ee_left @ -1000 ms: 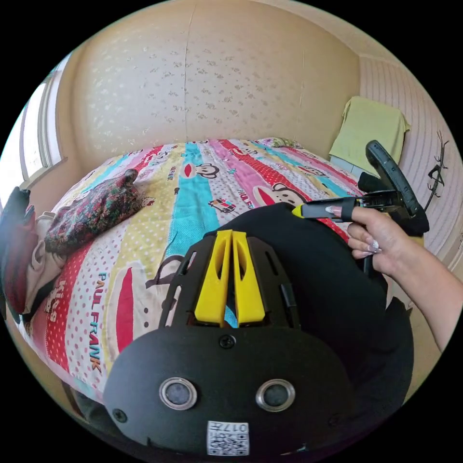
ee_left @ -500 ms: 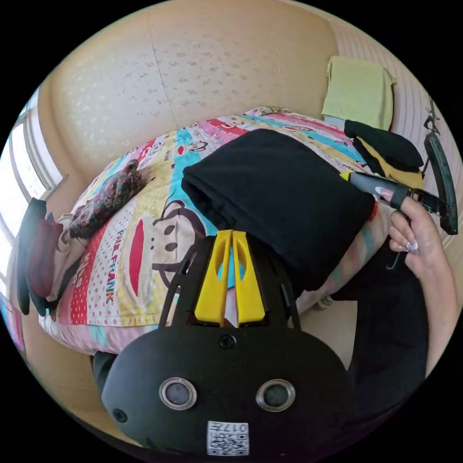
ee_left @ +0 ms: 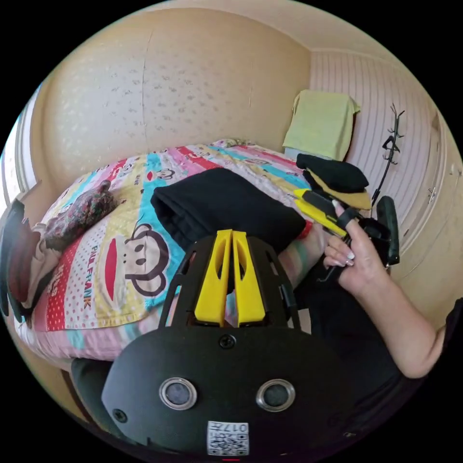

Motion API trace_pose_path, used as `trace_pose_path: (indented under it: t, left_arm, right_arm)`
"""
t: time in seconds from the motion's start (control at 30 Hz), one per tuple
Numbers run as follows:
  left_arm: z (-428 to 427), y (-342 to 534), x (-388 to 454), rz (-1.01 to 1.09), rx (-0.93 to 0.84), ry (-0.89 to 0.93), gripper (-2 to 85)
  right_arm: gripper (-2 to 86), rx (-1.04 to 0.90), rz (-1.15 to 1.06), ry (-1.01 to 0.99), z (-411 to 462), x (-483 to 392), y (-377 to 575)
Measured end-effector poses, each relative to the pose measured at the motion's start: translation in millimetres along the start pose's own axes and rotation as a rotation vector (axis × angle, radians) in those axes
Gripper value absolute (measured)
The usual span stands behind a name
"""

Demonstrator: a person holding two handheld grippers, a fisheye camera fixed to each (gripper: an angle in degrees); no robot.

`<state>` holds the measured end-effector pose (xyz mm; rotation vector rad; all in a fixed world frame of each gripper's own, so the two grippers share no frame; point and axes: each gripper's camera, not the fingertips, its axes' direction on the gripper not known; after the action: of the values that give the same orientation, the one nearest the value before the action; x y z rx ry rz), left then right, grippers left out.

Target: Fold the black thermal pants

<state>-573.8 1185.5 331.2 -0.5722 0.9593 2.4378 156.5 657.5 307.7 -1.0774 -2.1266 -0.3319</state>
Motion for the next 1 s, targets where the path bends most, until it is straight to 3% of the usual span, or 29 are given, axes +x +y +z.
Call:
trace_pose_path:
  t: [0.1, 0.4, 0.53, 0.67, 0.87, 1.0]
  left_arm:
    - [3, 4, -14, -0.118, 0.012, 0.059, -1.0]
    - [11, -3, 2, -0.055, -0.018, -0.006, -0.9]
    - [17, -3, 5, -0.076, -0.003, -0.014, -1.0]
    - [20, -4, 8, -0.075, 0.005, -0.018, -0.9]
    - [23, -10, 18, -0.065, 0.012, -0.041, -1.0]
    - [25, -15, 17, -0.091, 0.016, -0.018, -0.9]
  right_arm:
    - [11.4, 0.020, 0.069, -0.038, -5, 2, 2]
    - [17.9, 0.002, 0.136, -0.038, -23, 1, 44]
    - [19.0, -0.016, 0.166, -0.168, -2, 4, 66]
    - [19.0, -0.006, -0.005, -0.031, 4, -20, 75]
    - [20.2, 0.040, -0.014, 0.055, 5, -20, 77]
    - [20.2, 0.029, -0.053, -0.018, 6, -13, 67]
